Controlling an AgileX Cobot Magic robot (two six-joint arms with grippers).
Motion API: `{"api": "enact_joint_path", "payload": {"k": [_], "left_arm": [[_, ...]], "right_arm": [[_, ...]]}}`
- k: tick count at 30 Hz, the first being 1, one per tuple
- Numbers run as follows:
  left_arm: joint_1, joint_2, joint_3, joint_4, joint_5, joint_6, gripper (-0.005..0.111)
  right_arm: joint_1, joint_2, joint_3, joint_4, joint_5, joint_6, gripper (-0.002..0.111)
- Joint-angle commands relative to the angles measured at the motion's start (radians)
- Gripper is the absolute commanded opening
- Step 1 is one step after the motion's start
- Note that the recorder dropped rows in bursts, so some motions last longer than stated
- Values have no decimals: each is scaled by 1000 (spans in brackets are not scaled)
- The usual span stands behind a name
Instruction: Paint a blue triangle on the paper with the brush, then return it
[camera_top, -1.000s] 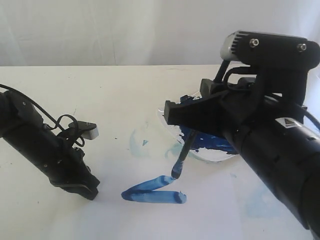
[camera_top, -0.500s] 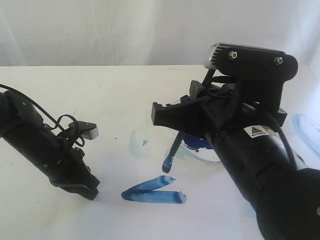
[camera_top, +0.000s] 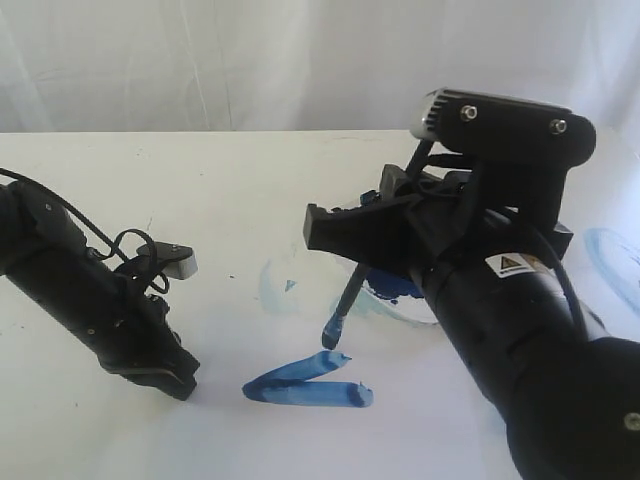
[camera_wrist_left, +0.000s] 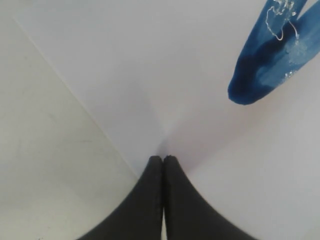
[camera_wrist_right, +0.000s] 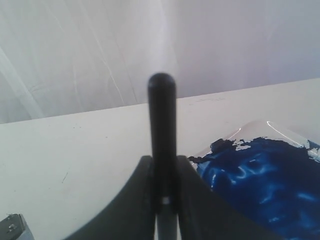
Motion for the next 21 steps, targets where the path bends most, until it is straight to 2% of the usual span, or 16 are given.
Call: {"api": "enact_joint_path", "payload": {"k": [1,21], "left_arm": [[-5,3,8,-11,17,0,0],[-5,3,8,-11,17,0,0]], "right_arm": [[-2,18,3,-2,-5,9,0],[-2,17,3,136,-12,-47,0]]}}
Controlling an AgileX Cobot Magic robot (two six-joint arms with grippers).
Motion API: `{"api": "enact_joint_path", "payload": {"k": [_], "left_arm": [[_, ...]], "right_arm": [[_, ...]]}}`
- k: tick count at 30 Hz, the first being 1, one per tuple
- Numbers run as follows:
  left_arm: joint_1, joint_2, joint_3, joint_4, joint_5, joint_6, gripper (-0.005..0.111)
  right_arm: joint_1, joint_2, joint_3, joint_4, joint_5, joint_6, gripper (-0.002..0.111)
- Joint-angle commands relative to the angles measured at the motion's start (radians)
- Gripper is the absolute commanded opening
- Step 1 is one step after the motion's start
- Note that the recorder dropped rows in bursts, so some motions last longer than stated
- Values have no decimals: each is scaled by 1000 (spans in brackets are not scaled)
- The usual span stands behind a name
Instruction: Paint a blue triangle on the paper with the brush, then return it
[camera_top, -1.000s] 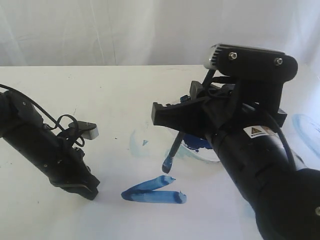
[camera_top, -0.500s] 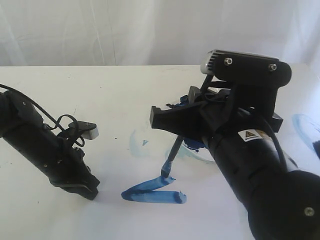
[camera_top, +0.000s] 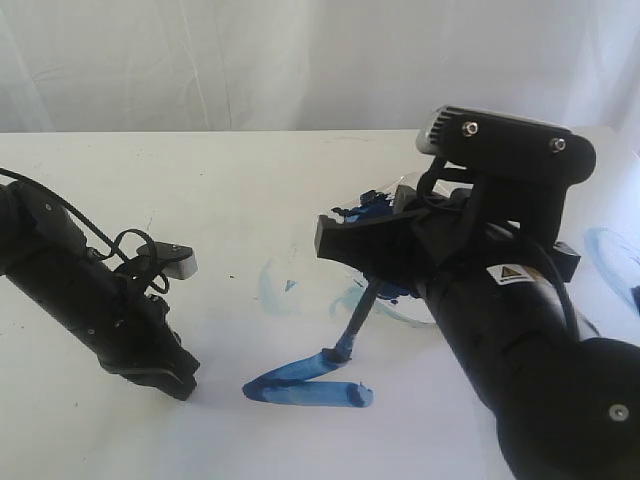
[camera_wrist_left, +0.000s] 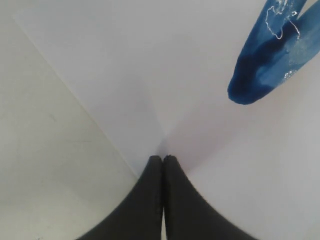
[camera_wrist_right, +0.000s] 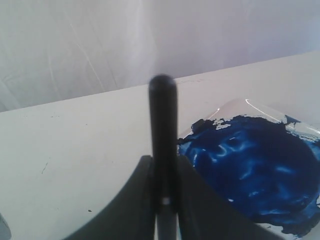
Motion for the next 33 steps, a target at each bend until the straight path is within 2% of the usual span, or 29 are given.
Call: {"api": "enact_joint_path", "payload": {"k": [1,28,33], "left_arm": [[-5,3,8,-11,17,0,0],[-5,3,8,-11,16,0,0],[-5,3,8,-11,16,0,0]], "right_arm": [[-2,0,3,34,-2,-19,0],[0,-13,3,103,-2,-68,0],[0,-60,3,139,-2,-127,0]]}}
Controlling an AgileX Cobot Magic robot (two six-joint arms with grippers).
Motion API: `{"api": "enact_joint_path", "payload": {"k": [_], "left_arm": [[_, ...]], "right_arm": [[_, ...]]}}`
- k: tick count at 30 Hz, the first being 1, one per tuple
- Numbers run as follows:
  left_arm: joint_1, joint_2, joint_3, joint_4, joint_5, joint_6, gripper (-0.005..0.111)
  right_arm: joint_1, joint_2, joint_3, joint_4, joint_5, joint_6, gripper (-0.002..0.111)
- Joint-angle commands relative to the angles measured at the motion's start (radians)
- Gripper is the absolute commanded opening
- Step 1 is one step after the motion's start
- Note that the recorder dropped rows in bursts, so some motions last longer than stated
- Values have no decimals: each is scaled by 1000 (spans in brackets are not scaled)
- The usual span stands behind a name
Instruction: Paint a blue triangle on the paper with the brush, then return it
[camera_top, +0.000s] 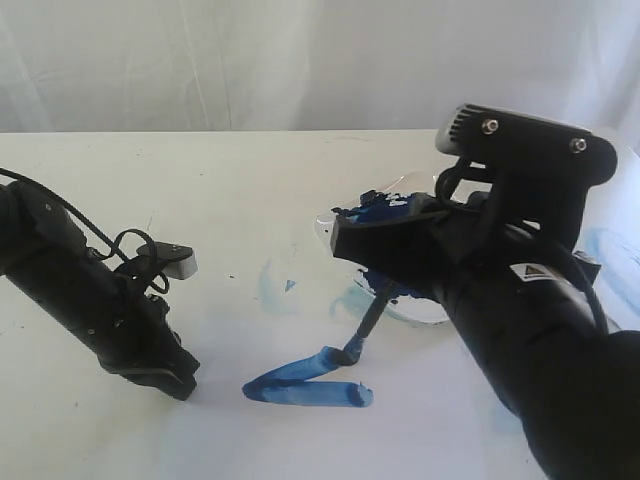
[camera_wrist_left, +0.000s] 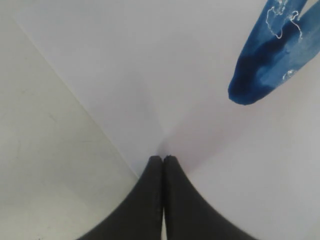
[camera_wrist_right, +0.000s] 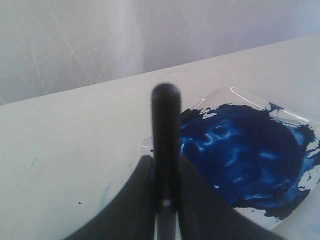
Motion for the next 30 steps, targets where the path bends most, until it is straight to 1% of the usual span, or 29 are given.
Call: {"api": "enact_joint_path", "payload": {"k": [1,15,30], "left_arm": [[-5,3,8,-11,16,0,0],[-5,3,8,-11,16,0,0],[-5,3,8,-11,16,0,0]], "right_arm": [[0,-28,3,55,0,-67,0],[0,-98,3,188,-1,-219,0],[0,-136,3,188,-16,-264,0]]}}
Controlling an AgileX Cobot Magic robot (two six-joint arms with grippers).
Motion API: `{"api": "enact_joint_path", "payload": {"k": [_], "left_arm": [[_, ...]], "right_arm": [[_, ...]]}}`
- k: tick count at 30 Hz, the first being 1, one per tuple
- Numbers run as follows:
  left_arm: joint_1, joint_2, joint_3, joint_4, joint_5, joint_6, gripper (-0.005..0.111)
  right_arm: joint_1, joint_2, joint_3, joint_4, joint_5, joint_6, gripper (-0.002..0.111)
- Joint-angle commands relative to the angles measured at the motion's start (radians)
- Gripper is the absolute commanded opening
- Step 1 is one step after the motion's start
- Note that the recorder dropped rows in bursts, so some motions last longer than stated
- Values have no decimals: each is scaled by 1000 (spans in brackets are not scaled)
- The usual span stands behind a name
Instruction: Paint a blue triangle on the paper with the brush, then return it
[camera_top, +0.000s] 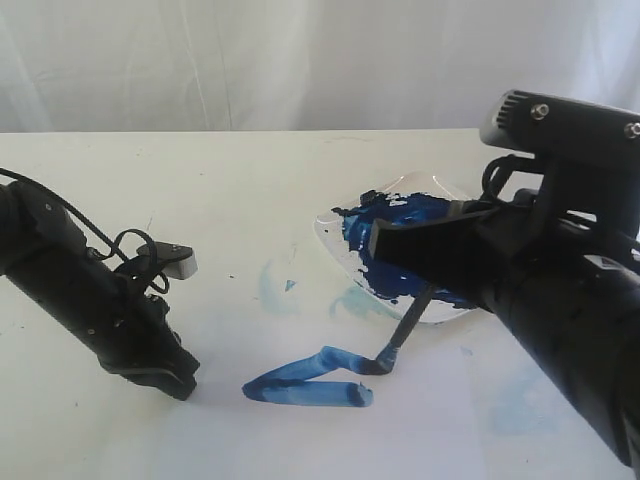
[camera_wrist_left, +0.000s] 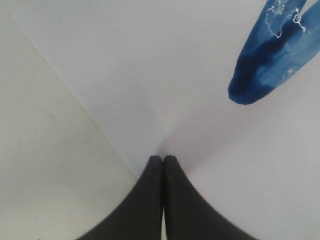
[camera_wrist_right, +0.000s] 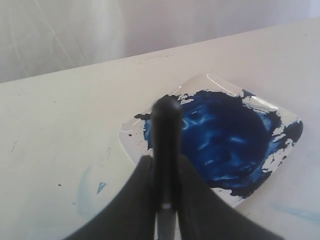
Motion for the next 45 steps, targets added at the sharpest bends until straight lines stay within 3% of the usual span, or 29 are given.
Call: {"api": "enact_joint_path", "payload": {"k": [1,38,45], "left_arm": [[-5,3,8,-11,16,0,0],[-5,3,8,-11,16,0,0],[-5,3,8,-11,16,0,0]], "right_arm": [[0,-14,3,6,-17,-43,0],[0,-195,73,6,-56,-90,0],[0,-202,73,6,68,-119,0]]}}
